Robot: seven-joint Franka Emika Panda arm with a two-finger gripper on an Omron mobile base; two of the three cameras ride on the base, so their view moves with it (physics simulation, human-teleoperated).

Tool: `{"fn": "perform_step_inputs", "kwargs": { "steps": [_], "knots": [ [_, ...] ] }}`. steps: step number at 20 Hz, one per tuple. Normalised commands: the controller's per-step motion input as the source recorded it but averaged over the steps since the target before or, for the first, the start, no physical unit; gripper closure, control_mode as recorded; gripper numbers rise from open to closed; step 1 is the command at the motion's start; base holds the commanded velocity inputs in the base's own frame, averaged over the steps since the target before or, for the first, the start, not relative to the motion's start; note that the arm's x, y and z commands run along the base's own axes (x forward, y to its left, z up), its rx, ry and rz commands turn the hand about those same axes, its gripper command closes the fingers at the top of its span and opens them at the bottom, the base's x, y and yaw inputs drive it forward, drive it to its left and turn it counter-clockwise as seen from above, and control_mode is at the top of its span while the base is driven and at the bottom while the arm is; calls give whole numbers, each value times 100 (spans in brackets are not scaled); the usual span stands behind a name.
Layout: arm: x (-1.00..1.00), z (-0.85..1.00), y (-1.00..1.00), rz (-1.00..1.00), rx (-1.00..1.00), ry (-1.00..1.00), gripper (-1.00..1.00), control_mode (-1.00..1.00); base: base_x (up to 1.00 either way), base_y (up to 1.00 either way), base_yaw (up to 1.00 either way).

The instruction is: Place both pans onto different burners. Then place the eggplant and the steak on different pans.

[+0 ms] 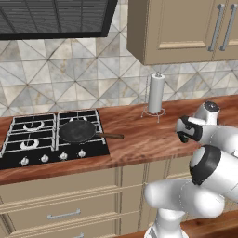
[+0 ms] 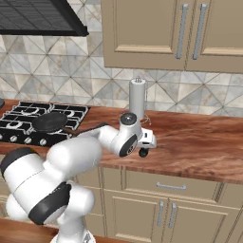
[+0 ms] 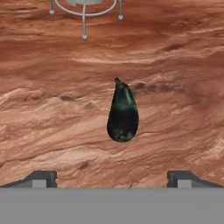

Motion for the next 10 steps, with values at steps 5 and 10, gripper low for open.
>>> {"fn": "perform_step_inputs", "kwargs": {
  "steps": [5, 10],
  "knots": [
    [22, -16, 0, 0, 0, 0, -100, -100, 0, 0, 0],
    [27, -20, -4, 0, 0, 1, -100, -100, 0, 0, 0]
  ]
}}
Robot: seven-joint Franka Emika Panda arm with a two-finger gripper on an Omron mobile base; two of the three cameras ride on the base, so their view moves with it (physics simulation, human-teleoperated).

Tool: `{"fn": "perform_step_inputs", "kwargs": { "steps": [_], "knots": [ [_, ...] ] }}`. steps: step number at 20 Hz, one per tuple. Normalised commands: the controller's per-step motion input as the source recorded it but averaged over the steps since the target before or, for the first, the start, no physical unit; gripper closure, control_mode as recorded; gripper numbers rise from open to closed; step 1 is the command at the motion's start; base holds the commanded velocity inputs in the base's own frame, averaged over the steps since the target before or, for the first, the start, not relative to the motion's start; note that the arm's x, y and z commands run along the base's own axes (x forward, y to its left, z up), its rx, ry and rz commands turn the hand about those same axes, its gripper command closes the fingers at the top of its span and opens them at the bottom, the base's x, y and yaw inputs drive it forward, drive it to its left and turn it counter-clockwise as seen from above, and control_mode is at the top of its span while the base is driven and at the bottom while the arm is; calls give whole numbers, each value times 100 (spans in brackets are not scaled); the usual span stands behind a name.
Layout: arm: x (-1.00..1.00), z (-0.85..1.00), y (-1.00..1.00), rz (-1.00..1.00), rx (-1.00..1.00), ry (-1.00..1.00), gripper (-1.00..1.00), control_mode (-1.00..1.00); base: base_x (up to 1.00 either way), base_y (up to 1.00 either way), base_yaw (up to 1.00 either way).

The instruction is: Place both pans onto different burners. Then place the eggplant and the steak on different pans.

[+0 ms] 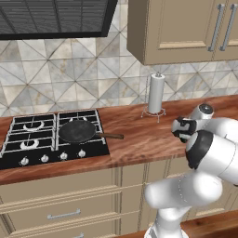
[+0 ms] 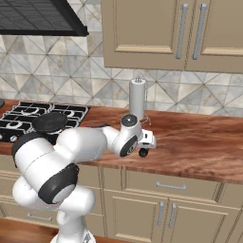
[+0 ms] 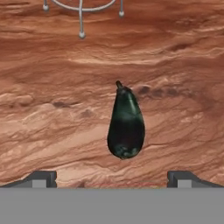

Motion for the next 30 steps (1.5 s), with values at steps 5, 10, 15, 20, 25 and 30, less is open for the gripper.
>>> {"fn": "perform_step_inputs", "kwargs": {
  "steps": [5, 10, 15, 20, 25, 30],
  "knots": [
    [25, -20, -13, 0, 0, 0, -100, -100, 0, 0, 0],
    [18, -19, -20, 0, 1, 0, -100, -100, 0, 0, 0],
    [22, -21, -5, 0, 0, 1, -100, -100, 0, 0, 0],
    [25, -23, 0, 0, 0, 2, -100, -100, 0, 0, 0],
    [25, -29, 0, 0, 0, 5, 100, -100, 0, 0, 0],
    [7, -22, 0, 0, 2, 5, 100, -100, 0, 0, 0]
  ]
}}
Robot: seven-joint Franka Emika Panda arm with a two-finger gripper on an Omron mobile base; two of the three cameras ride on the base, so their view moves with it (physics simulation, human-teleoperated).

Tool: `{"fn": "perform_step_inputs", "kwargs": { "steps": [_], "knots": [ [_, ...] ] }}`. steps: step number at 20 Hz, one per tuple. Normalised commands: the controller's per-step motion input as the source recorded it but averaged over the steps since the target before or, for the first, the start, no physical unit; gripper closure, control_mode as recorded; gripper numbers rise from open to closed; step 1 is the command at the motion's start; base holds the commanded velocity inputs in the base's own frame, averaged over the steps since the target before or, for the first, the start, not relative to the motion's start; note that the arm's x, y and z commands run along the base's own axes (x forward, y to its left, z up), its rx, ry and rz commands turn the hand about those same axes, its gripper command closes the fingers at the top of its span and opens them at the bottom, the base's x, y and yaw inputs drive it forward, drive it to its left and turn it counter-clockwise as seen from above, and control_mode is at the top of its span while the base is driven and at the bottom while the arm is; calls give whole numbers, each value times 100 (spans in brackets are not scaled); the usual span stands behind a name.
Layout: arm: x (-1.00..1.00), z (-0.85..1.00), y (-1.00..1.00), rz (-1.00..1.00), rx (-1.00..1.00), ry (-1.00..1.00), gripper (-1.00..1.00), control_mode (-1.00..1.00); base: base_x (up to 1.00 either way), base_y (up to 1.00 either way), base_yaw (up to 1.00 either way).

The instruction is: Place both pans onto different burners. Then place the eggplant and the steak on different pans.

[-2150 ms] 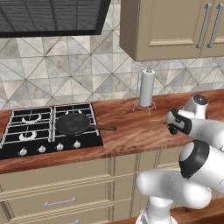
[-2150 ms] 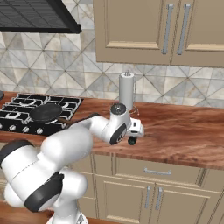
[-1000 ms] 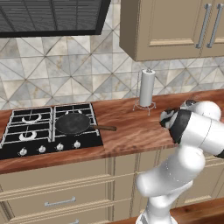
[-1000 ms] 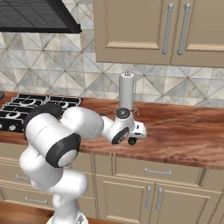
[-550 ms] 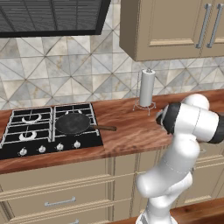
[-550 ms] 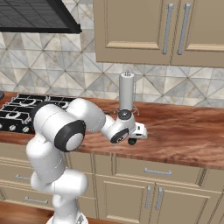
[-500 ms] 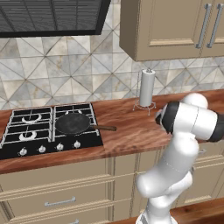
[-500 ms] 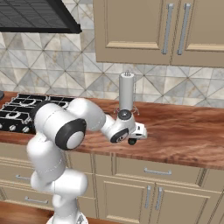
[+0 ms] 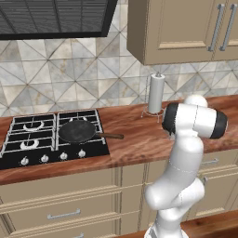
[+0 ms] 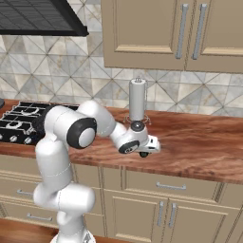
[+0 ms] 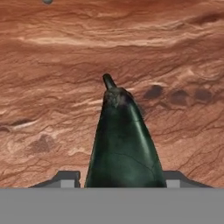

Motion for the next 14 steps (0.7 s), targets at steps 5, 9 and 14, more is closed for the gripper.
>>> {"fn": "perform_step_inputs", "kwargs": {
  "steps": [5, 9, 14],
  "knots": [
    [0, 17, 0, 0, 5, 0, 100, -100, 0, 0, 0],
    [-8, 61, 22, 1, 2, -4, 100, -100, 0, 0, 0],
    [-38, 55, 54, 5, 0, -11, 100, -100, 0, 0, 0]
  ]
}}
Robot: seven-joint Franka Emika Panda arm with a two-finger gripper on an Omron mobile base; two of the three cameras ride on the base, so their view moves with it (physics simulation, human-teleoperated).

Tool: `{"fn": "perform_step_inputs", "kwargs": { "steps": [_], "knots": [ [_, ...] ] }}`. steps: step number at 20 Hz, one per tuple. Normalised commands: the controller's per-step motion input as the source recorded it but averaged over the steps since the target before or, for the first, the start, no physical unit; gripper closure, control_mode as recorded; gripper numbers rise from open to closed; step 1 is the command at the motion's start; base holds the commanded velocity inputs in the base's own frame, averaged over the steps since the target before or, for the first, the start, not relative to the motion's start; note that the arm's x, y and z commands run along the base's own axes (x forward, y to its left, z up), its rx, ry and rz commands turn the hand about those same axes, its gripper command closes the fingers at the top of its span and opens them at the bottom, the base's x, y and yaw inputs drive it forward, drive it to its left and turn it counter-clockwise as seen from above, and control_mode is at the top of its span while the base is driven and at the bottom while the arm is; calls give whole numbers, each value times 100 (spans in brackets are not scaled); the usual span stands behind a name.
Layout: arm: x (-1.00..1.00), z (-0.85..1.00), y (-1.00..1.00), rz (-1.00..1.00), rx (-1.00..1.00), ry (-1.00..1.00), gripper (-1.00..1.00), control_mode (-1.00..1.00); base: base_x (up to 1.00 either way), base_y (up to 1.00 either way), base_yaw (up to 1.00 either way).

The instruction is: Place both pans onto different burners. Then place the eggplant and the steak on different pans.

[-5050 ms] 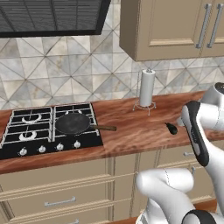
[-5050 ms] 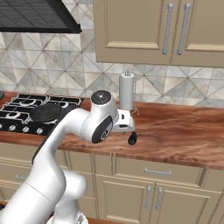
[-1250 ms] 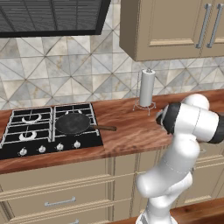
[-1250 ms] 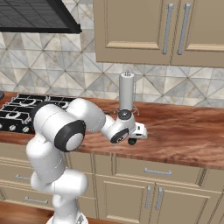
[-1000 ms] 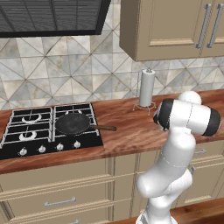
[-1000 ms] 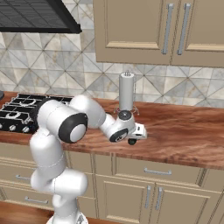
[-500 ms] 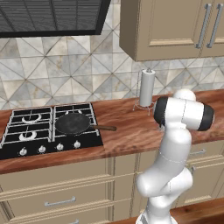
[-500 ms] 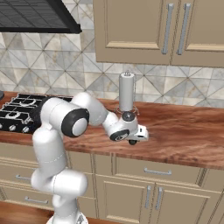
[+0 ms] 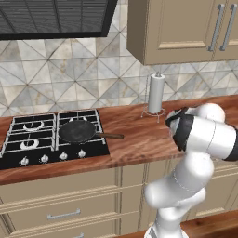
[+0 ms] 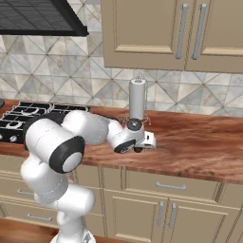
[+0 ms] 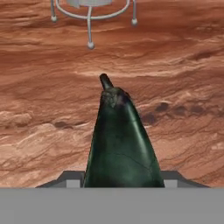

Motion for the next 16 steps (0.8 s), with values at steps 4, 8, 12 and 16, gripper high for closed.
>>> {"fn": "perform_step_inputs", "kwargs": {
  "steps": [4, 8, 12, 16],
  "knots": [
    [-39, 67, 57, 7, -10, -2, 100, -100, 0, 0, 0],
    [-30, 93, 43, 10, -1, -2, 100, -100, 0, 0, 0],
    [-38, 100, 25, 12, 0, -1, 100, -100, 0, 0, 0],
    [-55, 95, 18, 10, 0, 0, 100, -100, 0, 0, 0]
  ]
}}
